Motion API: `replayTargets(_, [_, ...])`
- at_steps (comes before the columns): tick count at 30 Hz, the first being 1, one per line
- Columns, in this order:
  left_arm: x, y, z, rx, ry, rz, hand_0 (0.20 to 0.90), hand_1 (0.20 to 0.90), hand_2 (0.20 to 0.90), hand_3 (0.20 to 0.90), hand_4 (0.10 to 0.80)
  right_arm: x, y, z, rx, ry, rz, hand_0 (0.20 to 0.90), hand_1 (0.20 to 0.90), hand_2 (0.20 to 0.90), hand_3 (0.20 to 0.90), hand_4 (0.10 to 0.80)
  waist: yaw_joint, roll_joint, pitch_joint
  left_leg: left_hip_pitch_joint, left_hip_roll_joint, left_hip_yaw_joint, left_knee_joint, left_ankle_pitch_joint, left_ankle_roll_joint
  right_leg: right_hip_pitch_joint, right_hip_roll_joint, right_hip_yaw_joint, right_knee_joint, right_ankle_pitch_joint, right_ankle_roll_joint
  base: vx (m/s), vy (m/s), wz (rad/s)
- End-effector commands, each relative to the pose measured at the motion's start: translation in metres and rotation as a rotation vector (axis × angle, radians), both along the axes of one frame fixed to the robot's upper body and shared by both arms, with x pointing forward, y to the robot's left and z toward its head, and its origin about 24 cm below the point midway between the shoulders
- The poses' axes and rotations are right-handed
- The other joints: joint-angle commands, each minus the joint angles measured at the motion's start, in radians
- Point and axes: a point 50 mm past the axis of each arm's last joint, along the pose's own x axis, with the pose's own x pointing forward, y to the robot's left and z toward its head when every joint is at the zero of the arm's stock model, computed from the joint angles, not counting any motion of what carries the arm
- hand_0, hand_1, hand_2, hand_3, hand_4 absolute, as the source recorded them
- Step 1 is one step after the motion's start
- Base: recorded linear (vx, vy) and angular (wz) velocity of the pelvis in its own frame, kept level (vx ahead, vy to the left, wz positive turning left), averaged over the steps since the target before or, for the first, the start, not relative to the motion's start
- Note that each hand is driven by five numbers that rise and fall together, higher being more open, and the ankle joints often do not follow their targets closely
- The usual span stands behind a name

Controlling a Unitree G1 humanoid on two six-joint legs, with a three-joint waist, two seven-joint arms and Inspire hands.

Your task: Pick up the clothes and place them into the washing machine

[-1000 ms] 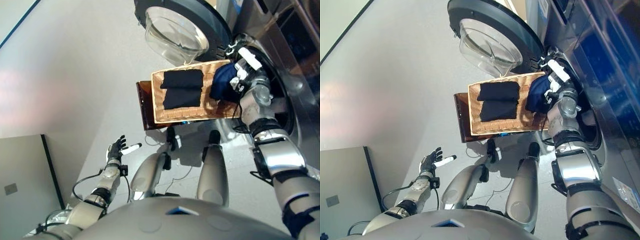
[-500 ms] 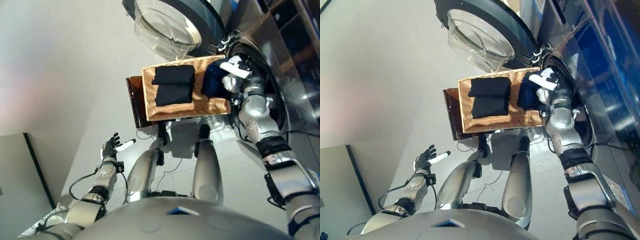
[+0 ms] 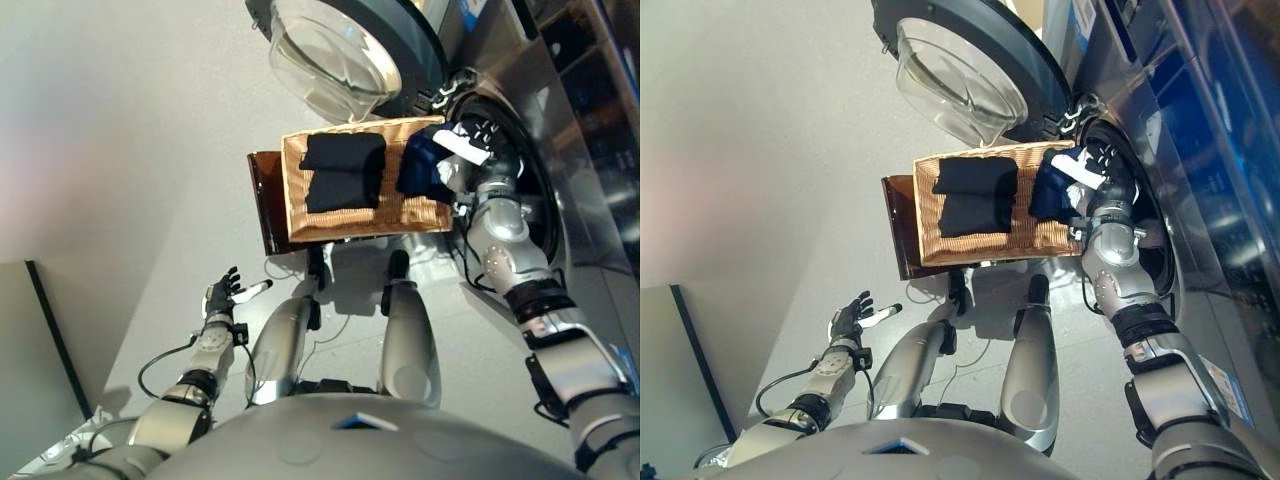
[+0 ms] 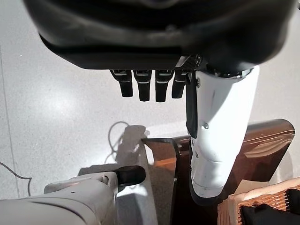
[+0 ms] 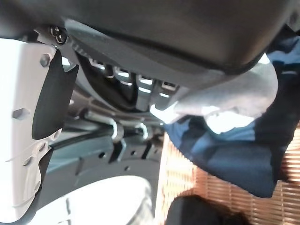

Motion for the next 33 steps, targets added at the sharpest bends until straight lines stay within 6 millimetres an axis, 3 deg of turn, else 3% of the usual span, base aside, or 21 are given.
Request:
replayTargets(1, [-0.004, 0.035, 0.003, 0.127, 0.029, 0.037, 0.900, 0.900, 0.900, 0.900, 0.800, -0.020, 0.203, 0.059, 0.253, -0.389, 0.943, 0.900, 0.900, 0.900, 0.900, 0.800, 0.056, -0.062, -0.077, -0.046, -0.066, 0.007, 0.139, -0.129, -0.027, 0.055, -0.006, 0.025, -0.201, 0.119, 0.001, 0.000, 0.000, 0.00])
replayTargets(6, [-0.002, 0.036, 0.004, 0.131, 0.027, 0.046, 0.900, 0.900, 0.900, 0.900, 0.800, -0.031, 0.215, 0.043, 0.409, -0.320, 0.978, 0.900, 0.900, 0.900, 0.900, 0.800, 0.058, -0.068, -0.072, -0.043, -0.066, 0.007, 0.141, -0.131, -0.027, 0.058, -0.005, 0.022, -0.196, 0.117, 0.000, 0.000, 0.000, 0.00])
replayTargets(13, [0.003, 0.034, 0.005, 0.134, 0.019, 0.040, 0.900, 0.900, 0.900, 0.900, 0.800, -0.047, 0.225, 0.027, 0.438, -0.254, 1.042, 0.900, 0.900, 0.900, 0.900, 0.800, 0.053, -0.082, -0.067, -0.037, -0.066, 0.005, 0.144, -0.134, -0.028, 0.065, -0.004, 0.021, -0.193, 0.116, 0.000, -0.001, -0.004, 0.01])
replayTargets(21, [0.008, 0.027, 0.007, 0.126, -0.001, 0.021, 0.900, 0.900, 0.900, 0.900, 0.800, -0.059, 0.227, -0.022, 0.484, -0.057, 0.974, 0.900, 0.900, 0.900, 0.900, 0.800, 0.048, -0.089, -0.060, -0.030, -0.065, 0.002, 0.144, -0.135, -0.029, 0.075, -0.006, 0.017, -0.199, 0.117, 0.000, 0.000, 0.000, 0.00])
replayTargets(27, [0.010, 0.025, 0.008, 0.122, -0.016, 0.027, 0.900, 0.900, 0.900, 0.900, 0.800, -0.062, 0.201, -0.073, 0.635, 0.100, 0.680, 0.900, 0.900, 0.900, 0.900, 0.800, 0.042, -0.083, -0.059, -0.029, -0.066, 0.002, 0.146, -0.136, -0.029, 0.075, -0.005, 0.017, -0.196, 0.114, -0.001, -0.002, 0.002, 0.03])
replayTargets(33, [0.008, 0.021, 0.005, 0.100, -0.009, 0.033, 0.900, 0.900, 0.900, 0.900, 0.800, -0.058, 0.181, -0.091, 0.738, 0.141, 0.458, 0.900, 0.900, 0.900, 0.900, 0.800, 0.037, -0.067, -0.056, -0.028, -0.067, 0.007, 0.146, -0.138, -0.029, 0.073, -0.006, 0.019, -0.196, 0.115, 0.001, 0.000, 0.005, 0.03])
